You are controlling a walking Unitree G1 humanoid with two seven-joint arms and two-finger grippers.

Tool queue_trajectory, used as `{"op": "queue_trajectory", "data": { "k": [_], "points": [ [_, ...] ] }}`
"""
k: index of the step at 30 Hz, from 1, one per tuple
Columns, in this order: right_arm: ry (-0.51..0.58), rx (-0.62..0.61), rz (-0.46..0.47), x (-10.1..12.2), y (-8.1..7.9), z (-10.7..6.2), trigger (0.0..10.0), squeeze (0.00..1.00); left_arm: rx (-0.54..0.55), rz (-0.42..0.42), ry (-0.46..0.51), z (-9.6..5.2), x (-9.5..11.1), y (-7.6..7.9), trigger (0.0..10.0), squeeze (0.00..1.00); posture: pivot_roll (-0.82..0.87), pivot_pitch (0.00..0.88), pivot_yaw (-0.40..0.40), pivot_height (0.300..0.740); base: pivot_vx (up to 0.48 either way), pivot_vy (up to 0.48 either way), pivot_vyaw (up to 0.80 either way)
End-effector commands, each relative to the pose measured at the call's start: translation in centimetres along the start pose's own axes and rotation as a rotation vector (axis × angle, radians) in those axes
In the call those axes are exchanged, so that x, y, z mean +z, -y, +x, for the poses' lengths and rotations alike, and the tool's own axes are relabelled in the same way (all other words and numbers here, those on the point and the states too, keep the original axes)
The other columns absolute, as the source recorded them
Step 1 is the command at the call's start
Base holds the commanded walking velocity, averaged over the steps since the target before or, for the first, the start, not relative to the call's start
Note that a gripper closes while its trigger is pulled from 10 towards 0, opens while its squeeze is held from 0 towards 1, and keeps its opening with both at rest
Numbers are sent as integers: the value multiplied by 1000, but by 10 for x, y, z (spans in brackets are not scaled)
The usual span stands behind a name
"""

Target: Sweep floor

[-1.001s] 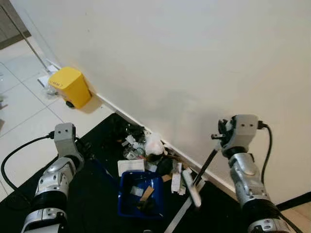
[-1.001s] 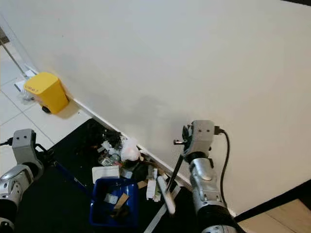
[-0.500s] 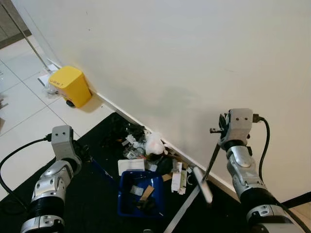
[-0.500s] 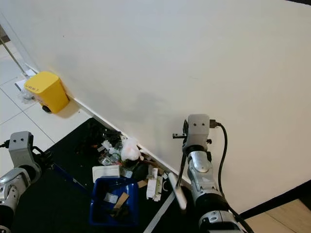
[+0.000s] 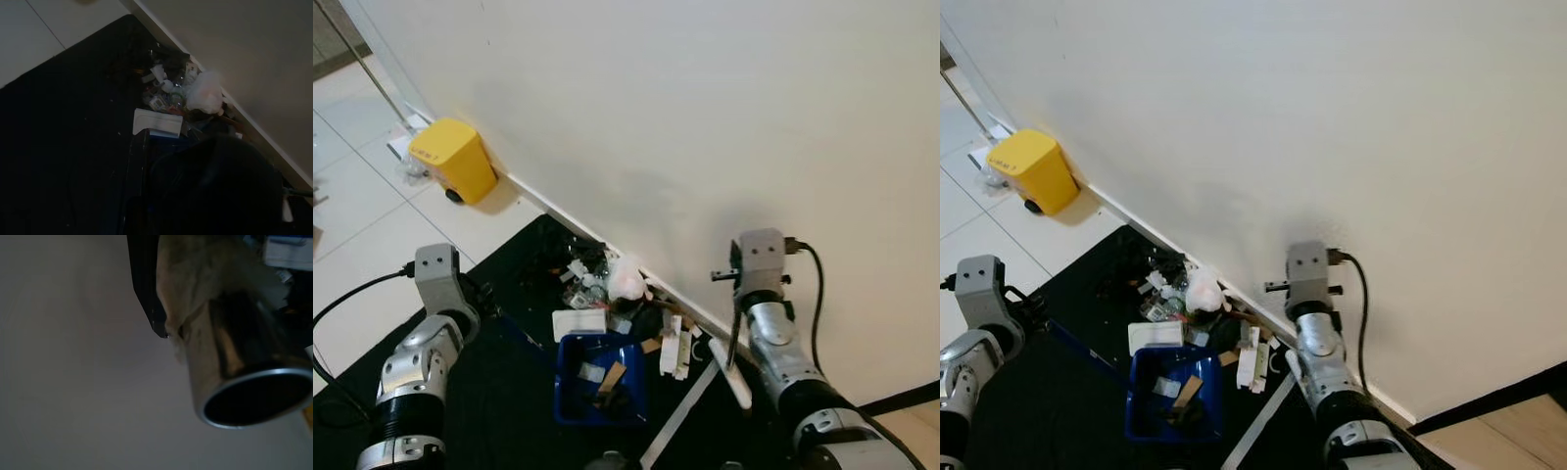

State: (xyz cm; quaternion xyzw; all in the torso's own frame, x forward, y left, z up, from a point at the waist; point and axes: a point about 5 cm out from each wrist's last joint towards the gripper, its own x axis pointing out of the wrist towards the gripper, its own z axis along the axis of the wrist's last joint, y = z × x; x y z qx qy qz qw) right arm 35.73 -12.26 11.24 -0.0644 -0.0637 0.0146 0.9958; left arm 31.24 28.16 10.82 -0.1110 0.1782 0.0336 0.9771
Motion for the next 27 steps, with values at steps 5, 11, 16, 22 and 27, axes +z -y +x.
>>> {"op": "queue_trajectory", "data": {
  "k": [5, 11, 16, 22, 27],
  "points": [
    [-18, -4, 65, -2, -11, 0, 10000, 0, -46, -102, -41, -5, -15, 5, 10000, 0, 145, 277, 53, 740, 0, 0, 0],
    [-45, -25, 174, -2, -18, 2, 10000, 0, -30, -98, -52, -4, -17, 5, 10000, 0, 157, 272, 50, 740, 0, 0, 0],
    [-68, 25, 319, 0, -43, 0, 10000, 0, 12, 41, -98, 4, -13, 15, 10000, 0, 158, 267, 53, 740, 0, 0, 0],
    [-58, 66, 373, 4, -60, -2, 10000, 0, 46, 168, -151, 16, -5, 30, 10000, 0, 155, 265, 55, 740, 0, 0, 0],
    [-41, 105, 439, 11, -75, -3, 10000, 0, 44, 170, -139, 33, 9, 44, 10000, 0, 144, 255, 59, 740, 0, 0, 0]
  ]
}}
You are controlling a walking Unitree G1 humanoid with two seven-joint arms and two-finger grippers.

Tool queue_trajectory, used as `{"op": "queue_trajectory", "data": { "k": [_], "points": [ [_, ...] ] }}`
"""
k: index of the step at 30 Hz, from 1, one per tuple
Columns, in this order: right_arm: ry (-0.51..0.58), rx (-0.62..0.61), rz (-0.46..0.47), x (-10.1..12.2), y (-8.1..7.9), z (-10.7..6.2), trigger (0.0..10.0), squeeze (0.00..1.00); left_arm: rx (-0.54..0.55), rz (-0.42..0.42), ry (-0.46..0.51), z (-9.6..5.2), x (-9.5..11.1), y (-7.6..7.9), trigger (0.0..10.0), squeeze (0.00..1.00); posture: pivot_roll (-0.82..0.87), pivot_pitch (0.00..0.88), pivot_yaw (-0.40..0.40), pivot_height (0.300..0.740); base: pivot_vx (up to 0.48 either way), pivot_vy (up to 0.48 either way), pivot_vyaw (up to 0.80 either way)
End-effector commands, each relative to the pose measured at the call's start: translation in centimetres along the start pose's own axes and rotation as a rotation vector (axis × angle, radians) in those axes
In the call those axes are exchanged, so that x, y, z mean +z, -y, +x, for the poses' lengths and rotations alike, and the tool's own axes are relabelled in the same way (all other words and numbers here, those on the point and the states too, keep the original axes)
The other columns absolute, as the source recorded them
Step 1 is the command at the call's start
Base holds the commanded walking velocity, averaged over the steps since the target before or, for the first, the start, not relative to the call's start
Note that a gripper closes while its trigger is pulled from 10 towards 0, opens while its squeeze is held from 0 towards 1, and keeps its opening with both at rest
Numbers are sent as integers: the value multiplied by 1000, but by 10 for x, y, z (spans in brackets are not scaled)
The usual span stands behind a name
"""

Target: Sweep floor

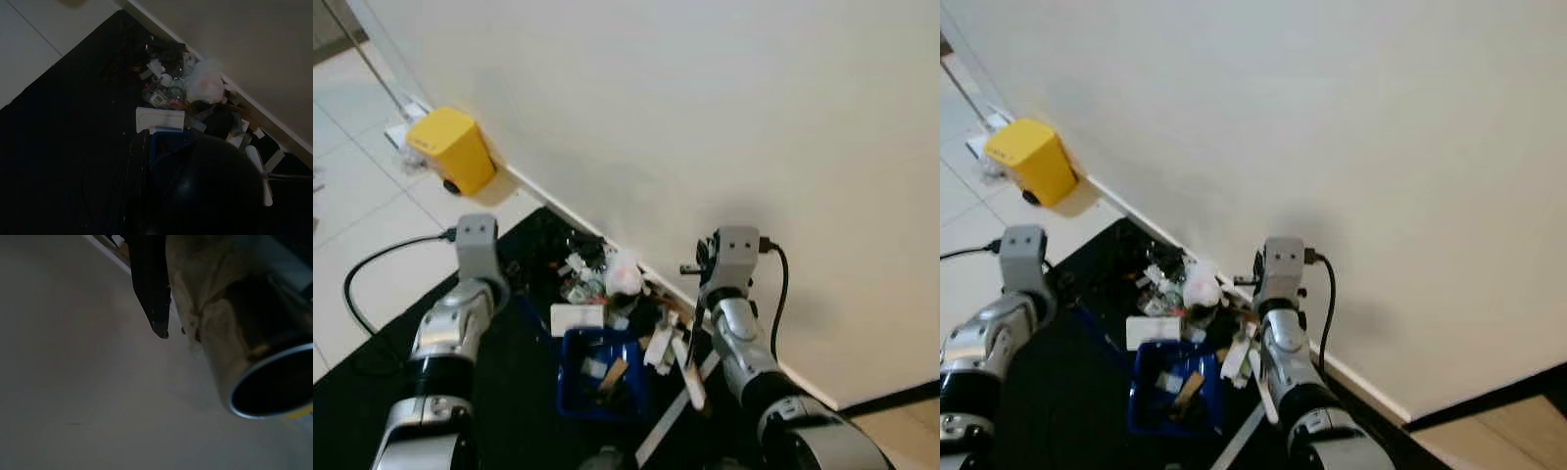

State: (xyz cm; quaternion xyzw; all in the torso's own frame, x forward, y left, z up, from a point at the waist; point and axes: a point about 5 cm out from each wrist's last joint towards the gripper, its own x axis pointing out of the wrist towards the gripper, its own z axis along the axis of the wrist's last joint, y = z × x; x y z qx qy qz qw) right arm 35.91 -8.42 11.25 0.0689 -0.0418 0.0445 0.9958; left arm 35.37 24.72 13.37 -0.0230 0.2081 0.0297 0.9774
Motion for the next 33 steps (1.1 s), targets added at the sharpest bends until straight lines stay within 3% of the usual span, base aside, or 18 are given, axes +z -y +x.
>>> {"op": "queue_trajectory", "data": {
  "k": [1, 5, 9, 13, 17, 20, 21, 23, 25, 26, 27, 31, 33],
  "points": [
    [-5, 72, 186, -3, -41, -5, 10000, 0, 5, -8, -84, 7, -18, 7, 10000, 0, 144, 255, 59, 740, 0, 0, 0],
    [7, 95, 227, 1, -50, -5, 10000, 0, -1, -24, -80, 9, -17, 12, 10000, 0, 144, 255, 59, 740, 0, 0, 0],
    [29, 175, 341, 9, -77, -7, 10000, 0, -24, -61, -78, 12, -19, 22, 10000, 0, 127, 251, 60, 740, 0, 0, 0],
    [44, 241, 389, 15, -94, -12, 10000, 0, -31, -80, -76, 13, -21, 24, 10000, 0, 114, 251, 57, 740, 0, 0, 0],
    [76, 287, 401, 22, -98, -13, 10000, 0, -32, -87, -74, 13, -23, 22, 10000, 0, 102, 253, 49, 740, 0, 0, 0],
    [122, 303, 381, 32, -92, -12, 10000, 0, -29, -88, -75, 11, -26, 18, 10000, 0, 102, 253, 49, 740, 0, 0, 0],
    [192, 301, 334, 47, -76, -7, 10000, 0, -23, -89, -73, 10, -27, 15, 10000, 0, 94, 254, 41, 740, 0, 0, 0],
    [217, 297, 316, 53, -70, -6, 10000, 0, -21, -90, -72, 9, -28, 14, 10000, 0, 94, 254, 41, 740, 0, 0, 0],
    [307, 292, 202, 74, -45, -2, 10000, 0, -17, -89, -70, 8, -30, 11, 10000, 0, 94, 254, 41, 740, 0, 0, 0],
    [307, 292, 202, 74, -45, -2, 10000, 0, -17, -89, -70, 8, -30, 11, 10000, 0, 94, 254, 41, 740, 0, 0, 0],
    [349, 283, 136, 84, -30, -1, 10000, 0, -15, -90, -70, 8, -31, 10, 10000, 0, 94, 254, 41, 740, 0, 0, 0],
    [370, 280, 67, 91, -19, 0, 10000, 0, -14, -92, -70, 7, -32, 10, 10000, 0, 86, 257, 37, 740, 0, 0, 0],
    [343, 274, 12, 83, -13, 2, 10000, 0, -15, -93, -72, 7, -33, 11, 10000, 0, 86, 257, 37, 740, 0, 0, 0]
  ]
}}
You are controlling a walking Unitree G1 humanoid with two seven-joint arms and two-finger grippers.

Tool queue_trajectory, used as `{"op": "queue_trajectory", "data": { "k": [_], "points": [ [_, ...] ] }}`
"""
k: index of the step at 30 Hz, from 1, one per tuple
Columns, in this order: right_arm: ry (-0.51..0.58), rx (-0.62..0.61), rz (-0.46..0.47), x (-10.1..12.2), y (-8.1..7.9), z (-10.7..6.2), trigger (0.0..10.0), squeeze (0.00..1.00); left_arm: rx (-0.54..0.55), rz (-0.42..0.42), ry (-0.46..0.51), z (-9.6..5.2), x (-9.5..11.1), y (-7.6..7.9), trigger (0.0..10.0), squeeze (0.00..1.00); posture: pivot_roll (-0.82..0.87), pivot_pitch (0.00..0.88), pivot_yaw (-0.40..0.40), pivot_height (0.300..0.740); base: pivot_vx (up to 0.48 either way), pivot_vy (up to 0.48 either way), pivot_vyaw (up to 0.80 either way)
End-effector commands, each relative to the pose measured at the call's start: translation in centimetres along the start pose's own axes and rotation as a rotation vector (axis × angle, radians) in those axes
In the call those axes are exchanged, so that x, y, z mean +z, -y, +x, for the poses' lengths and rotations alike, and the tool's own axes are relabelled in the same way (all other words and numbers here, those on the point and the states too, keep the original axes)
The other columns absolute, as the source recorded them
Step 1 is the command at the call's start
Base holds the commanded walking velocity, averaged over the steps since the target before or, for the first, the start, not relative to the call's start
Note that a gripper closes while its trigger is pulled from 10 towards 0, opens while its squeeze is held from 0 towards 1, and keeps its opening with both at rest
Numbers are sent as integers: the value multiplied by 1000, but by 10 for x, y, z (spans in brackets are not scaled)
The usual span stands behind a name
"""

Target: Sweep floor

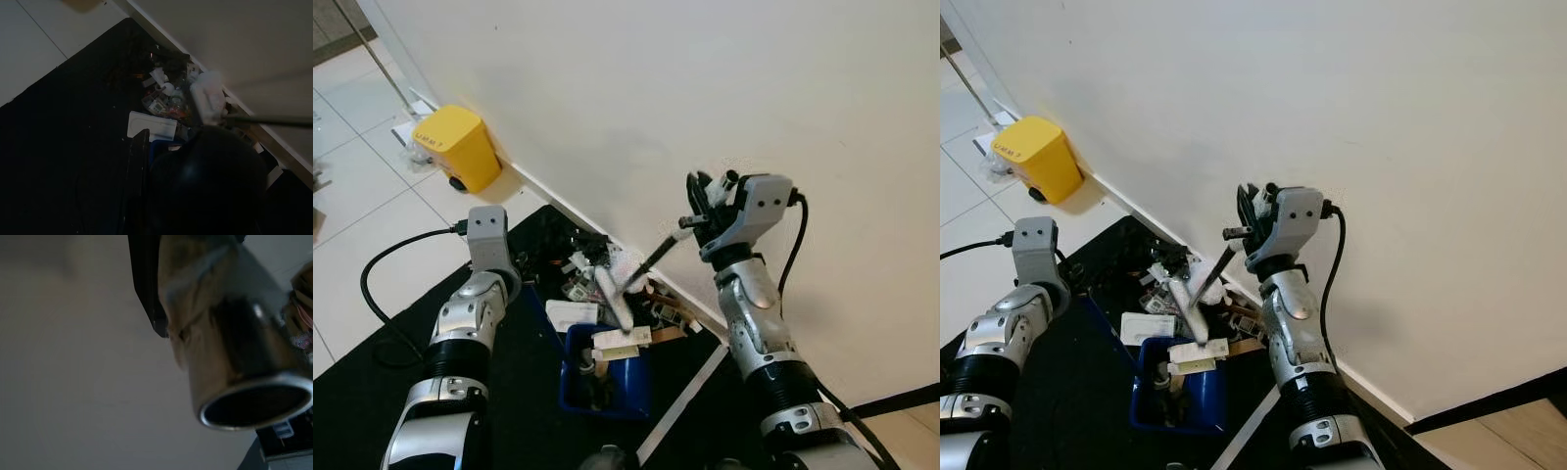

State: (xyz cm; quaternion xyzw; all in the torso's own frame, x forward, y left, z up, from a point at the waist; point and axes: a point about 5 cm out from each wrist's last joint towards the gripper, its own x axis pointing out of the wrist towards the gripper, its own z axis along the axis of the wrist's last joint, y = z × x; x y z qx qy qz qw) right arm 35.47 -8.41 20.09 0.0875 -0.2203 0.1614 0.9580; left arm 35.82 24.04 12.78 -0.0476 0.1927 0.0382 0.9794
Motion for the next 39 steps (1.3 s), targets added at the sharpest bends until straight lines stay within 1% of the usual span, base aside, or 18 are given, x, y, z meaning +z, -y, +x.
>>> {"op": "queue_trajectory", "data": {
  "k": [1, 2, 4, 5, 8, 10, 13, 14, 16, 19, 20, 23, 26, 28, 31, 36, 38, 39],
  "points": [
    [-25, 17, -40, -7, 0, -4, 10000, 0, -18, -41, -103, 0, -30, 3, 10000, 0, 86, 257, 37, 740, 0, 0, 0],
    [-25, 17, -40, -7, 0, -4, 10000, 0, -18, -41, -103, 0, -30, 3, 10000, 0, 86, 257, 37, 740, 0, 0, 0],
    [-75, 23, -101, -16, 0, -7, 10000, 0, -19, -40, -103, 0, -30, 3, 10000, 0, 94, 262, 42, 740, 0, 0, 0],
    [-75, 23, -101, -16, 0, -7, 10000, 0, -19, -40, -103, 0, -30, 3, 10000, 0, 94, 262, 42, 740, 0, 0, 0],
    [-154, 23, -219, -33, 3, -14, 10000, 0, -16, -39, -102, -2, -30, 1, 10000, 0, 106, 267, 42, 740, 0, 0, 0],
    [-154, 23, -219, -33, 3, -14, 10000, 0, -16, -39, -102, -2, -30, 1, 10000, 0, 106, 267, 42, 740, 0, 0, 0],
    [-184, 4, -302, -41, 7, -19, 10000, 0, -9, -40, -102, -4, -31, -2, 10000, 0, 109, 268, 42, 740, 0, 0, 0],
    [-184, 4, -302, -41, 7, -19, 10000, 0, -9, -40, -102, -4, -31, -2, 10000, 0, 109, 268, 42, 740, 0, 0, 0],
    [-203, -13, -334, -46, 8, -22, 10000, 0, -9, -41, -103, -5, -32, -3, 10000, 0, 111, 271, 43, 740, 0, 0, 0],
    [-214, -25, -342, -50, 8, -24, 10000, 0, -9, -42, -103, -6, -32, -3, 10000, 0, 117, 272, 45, 740, 0, 0, 0],
    [-214, -25, -342, -50, 8, -24, 10000, 0, -9, -42, -103, -6, -32, -3, 10000, 0, 117, 272, 45, 740, 0, 0, 0],
    [-186, -72, -411, -51, 8, -24, 10000, 0, -7, -40, -104, -9, -33, -5, 10000, 0, 130, 276, 44, 740, 0, 0, 0],
    [-176, -85, -420, -49, 10, -23, 10000, 0, -5, -39, -105, -10, -33, -6, 10000, 0, 132, 276, 43, 740, 0, 0, 0],
    [-171, -108, -431, -48, 13, -23, 10000, 0, -4, -40, -105, -10, -34, -7, 10000, 0, 134, 277, 43, 740, 0, 0, 0],
    [-183, -119, -449, -51, 16, -24, 10000, 0, -4, -39, -106, -11, -34, -7, 10000, 0, 142, 280, 44, 740, 0, 0, 0],
    [-206, -98, -469, -58, 11, -27, 10000, 0, -5, -39, -109, -13, -34, -7, 10000, 0, 148, 284, 45, 740, 0, 0, 0],
    [-213, -91, -468, -60, 10, -28, 10000, 0, -5, -39, -109, -14, -34, -7, 10000, 0, 153, 290, 47, 740, 0, 0, 0],
    [-239, -83, -452, -66, 6, -30, 10000, 0, -8, -40, -109, -16, -34, -7, 10000, 0, 162, 295, 48, 740, 0, 0, 0]
  ]
}}
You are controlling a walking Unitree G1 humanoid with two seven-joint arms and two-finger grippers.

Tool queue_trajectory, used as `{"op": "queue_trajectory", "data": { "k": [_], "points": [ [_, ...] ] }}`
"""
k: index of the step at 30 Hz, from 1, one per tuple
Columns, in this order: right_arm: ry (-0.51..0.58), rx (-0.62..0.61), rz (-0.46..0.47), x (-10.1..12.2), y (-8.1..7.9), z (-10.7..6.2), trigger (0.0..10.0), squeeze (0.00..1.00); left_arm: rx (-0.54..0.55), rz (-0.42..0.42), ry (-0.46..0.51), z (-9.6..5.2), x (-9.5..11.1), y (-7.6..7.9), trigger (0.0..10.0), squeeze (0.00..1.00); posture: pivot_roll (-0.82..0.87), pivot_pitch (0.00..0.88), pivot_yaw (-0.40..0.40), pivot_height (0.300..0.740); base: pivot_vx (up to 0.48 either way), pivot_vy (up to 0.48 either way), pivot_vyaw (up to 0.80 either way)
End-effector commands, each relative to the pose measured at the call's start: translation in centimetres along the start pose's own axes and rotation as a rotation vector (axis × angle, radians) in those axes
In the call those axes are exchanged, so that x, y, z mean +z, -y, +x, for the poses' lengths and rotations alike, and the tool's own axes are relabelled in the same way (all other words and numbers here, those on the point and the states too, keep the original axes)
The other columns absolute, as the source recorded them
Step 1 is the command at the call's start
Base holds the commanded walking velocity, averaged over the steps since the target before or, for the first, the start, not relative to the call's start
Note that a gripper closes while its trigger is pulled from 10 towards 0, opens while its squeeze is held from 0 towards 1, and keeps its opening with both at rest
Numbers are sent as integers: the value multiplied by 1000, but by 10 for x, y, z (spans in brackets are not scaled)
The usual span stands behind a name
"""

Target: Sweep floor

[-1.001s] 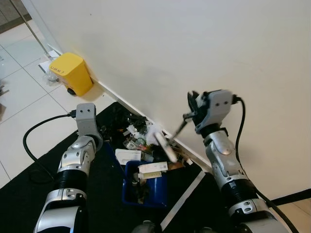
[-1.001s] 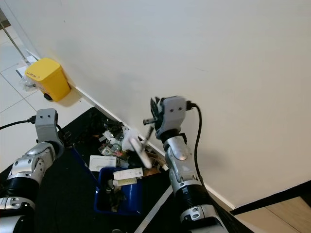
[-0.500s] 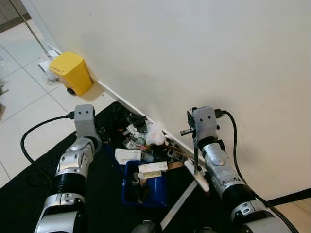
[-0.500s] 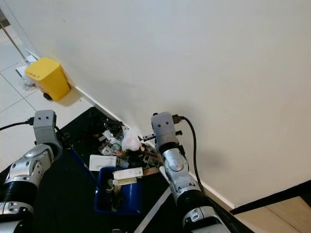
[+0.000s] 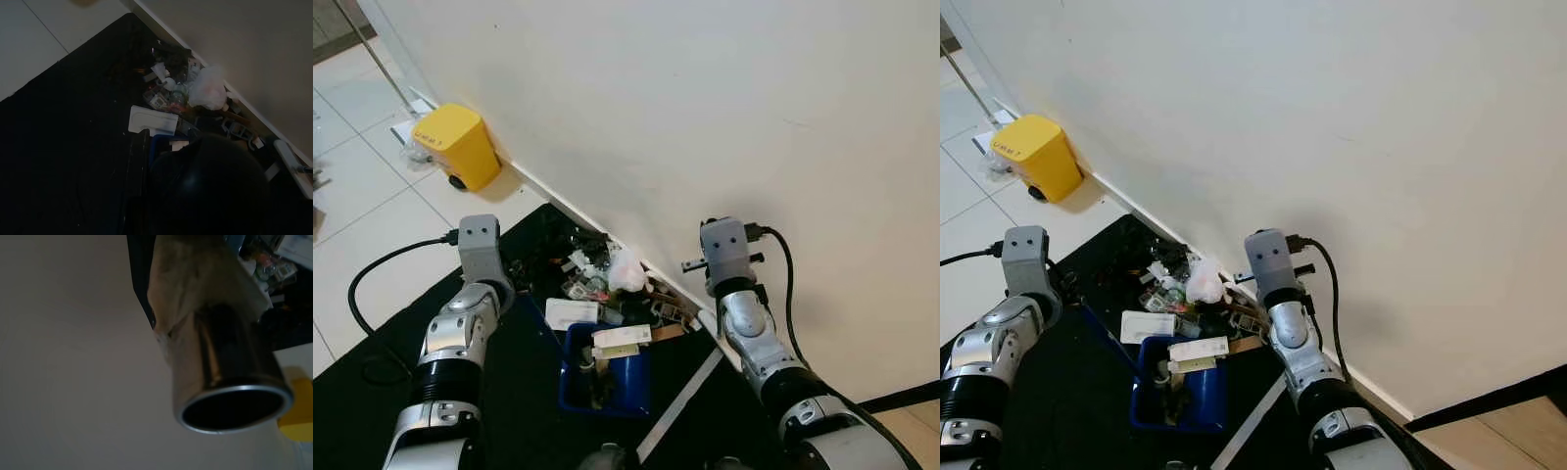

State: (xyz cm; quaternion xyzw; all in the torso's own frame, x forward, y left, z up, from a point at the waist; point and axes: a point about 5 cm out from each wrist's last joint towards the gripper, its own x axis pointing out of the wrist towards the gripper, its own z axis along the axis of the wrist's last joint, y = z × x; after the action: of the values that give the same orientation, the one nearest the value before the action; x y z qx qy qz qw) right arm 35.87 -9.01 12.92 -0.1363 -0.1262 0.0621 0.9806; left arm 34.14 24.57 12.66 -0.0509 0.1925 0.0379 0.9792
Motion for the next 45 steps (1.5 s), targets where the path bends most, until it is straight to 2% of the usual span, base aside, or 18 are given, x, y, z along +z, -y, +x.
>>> {"op": "queue_trajectory", "data": {
  "k": [1, 14, 16, 17, 18, 19, 20, 22, 23, 25, 26, 29, 34, 40, 42, 43, 45],
  "points": [
    [17, 30, -4, 2, -8, -1, 10000, 0, -5, -34, -109, -1, -27, 0, 10000, 0, 162, 295, 48, 740, 0, 0, 0],
    [-4, 11, 84, 2, -14, 2, 10000, 0, 2, -42, -113, -17, -29, -7, 10000, 0, 218, 320, 47, 740, 0, 0, 0],
    [-46, -22, 172, -1, -14, 3, 10000, 0, 3, -44, -112, -19, -29, -7, 10000, 0, 225, 313, 44, 740, 0, 0, 0],
    [-46, -22, 172, -1, -14, 3, 10000, 0, 3, -44, -112, -19, -29, -7, 10000, 0, 225, 313, 44, 740, 0, 0, 0],
    [-80, -42, 276, -2, -16, 3, 10000, 0, 5, -47, -112, -19, -29, -7, 10000, 0, 224, 306, 43, 740, 0, 0, 0],
    [-95, -46, 341, -2, -20, 3, 10000, 0, 6, -48, -111, -20, -29, -7, 10000, 0, 222, 302, 42, 740, 0, 0, 0],
    [-95, -46, 341, -2, -20, 3, 10000, 0, 6, -48, -111, -20, -29, -7, 10000, 0, 222, 302, 42, 740, 0, 0, 0],
    [-107, -39, 420, -1, -24, 4, 10000, 0, 5, -49, -111, -20, -29, -6, 10000, 0, 218, 296, 42, 740, 0, 0, 0],
    [-107, -39, 420, -1, -24, 4, 10000, 0, 5, -49, -111, -20, -29, -6, 10000, 0, 218, 296, 42, 740, 0, 0, 0],
    [-118, -10, 529, 1, -34, 4, 10000, 0, 3, -52, -109, -19, -28, -5, 10000, 0, 212, 289, 43, 740, 0, 0, 0],
    [-118, -10, 529, 1, -34, 4, 10000, 0, 3, -52, -109, -19, -28, -5, 10000, 0, 212, 289, 43, 740, 0, 0, 0],
    [-92, 62, 642, 13, -53, 4, 10000, 0, -8, -53, -104, -16, -26, 0, 10000, 0, 200, 280, 46, 740, 0, 0, 0],
    [-54, 141, 711, 23, -70, 0, 10000, 0, -21, -53, -100, -13, -23, 4, 10000, 0, 180, 268, 51, 740, 0, 0, 0],
    [-16, 164, 778, 29, -73, -1, 10000, 0, -28, -55, -97, -10, -22, 7, 10000, 0, 159, 257, 54, 740, 0, 0, 0],
    [35, 164, 821, 37, -66, 1, 10000, 0, -32, -57, -96, -8, -22, 8, 10000, 0, 149, 252, 54, 740, 0, 0, 0],
    [78, 159, 852, 45, -58, 4, 10000, 0, -34, -59, -95, -7, -21, 9, 10000, 0, 149, 252, 54, 740, 0, 0, 0],
    [103, 155, 859, 49, -52, 6, 10000, 0, -35, -61, -94, -7, -21, 9, 10000, 0, 137, 246, 55, 740, 0, 0, 0]
  ]
}}
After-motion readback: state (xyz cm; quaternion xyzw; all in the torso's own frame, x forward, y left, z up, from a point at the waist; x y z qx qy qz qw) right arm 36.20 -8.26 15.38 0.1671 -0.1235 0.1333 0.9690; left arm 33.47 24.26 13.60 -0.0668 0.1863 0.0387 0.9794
